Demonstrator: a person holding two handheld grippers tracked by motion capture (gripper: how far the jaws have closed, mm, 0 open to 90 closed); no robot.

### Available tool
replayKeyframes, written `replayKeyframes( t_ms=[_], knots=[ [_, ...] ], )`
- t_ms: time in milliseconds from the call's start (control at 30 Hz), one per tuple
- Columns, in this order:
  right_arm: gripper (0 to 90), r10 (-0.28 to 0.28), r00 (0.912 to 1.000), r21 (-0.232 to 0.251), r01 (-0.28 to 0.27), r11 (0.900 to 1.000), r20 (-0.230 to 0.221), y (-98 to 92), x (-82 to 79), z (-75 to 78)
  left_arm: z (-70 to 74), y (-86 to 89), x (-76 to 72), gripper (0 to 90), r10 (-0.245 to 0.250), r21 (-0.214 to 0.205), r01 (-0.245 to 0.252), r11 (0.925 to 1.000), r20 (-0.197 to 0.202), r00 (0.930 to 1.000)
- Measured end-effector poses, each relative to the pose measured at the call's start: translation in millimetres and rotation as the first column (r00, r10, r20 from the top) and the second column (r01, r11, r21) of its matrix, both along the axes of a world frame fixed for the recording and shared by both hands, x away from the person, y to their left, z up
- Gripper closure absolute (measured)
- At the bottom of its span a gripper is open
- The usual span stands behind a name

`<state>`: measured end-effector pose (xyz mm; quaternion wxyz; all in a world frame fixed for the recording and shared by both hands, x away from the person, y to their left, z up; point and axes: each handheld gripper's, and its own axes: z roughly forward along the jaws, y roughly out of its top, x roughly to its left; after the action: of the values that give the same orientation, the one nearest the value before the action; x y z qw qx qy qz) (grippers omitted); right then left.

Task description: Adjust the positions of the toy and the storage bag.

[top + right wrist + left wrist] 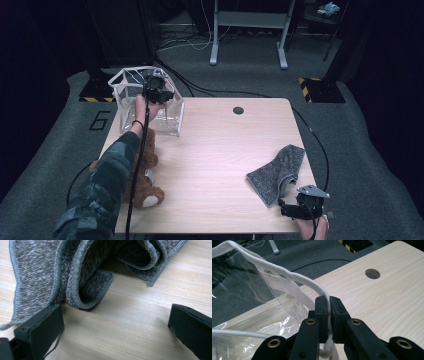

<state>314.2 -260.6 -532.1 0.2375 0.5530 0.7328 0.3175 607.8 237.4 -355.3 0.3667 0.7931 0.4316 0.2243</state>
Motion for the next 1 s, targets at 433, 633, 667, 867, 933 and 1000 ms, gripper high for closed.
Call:
replayKeyframes(
  t_ms=[433, 633, 667, 867, 933, 1000],
  knots=[
    [0.0, 0.000, 1.0000, 0.000, 0.000, 1.0000, 0.000, 0.0, -0.1, 0.0, 0.2, -31.4, -8.3, 85.1, -0.079, -0.009, 0.079, 0.9968, -0.010, 0.9968],
    [0.0, -0.002, 1.0000, 0.000, 0.002, 1.0000, -0.001, 0.2, -0.3, 0.1, 0.0, -47.3, -14.0, 85.0, -0.104, -0.011, 0.103, 0.9946, -0.018, 0.9945],
    [0.0, -0.001, 1.0000, -0.001, 0.001, 1.0000, 0.000, 0.0, -0.2, 0.0, 0.2, -51.7, -15.7, 85.0, -0.108, -0.008, 0.108, 0.9941, -0.017, 0.9940],
    [0.0, -0.001, 1.0000, -0.001, 0.001, 1.0000, 0.001, 0.0, -0.2, 0.0, 0.8, -62.9, -20.0, 85.0, -0.135, -0.013, 0.135, 0.9908, -0.025, 0.9906],
    [0.0, -0.001, 1.0000, -0.001, 0.001, 1.0000, 0.001, 0.0, -0.3, 0.0, 1.2, -66.4, -21.7, 84.9, -0.147, -0.016, 0.146, 0.9891, -0.031, 0.9887],
    [0.0, -0.001, 1.0000, 0.000, 0.001, 1.0000, 0.000, 0.0, -0.3, 0.0, 1.6, -70.3, -23.4, 85.0, -0.157, -0.021, 0.156, 0.9875, -0.034, 0.9871]
  ],
)
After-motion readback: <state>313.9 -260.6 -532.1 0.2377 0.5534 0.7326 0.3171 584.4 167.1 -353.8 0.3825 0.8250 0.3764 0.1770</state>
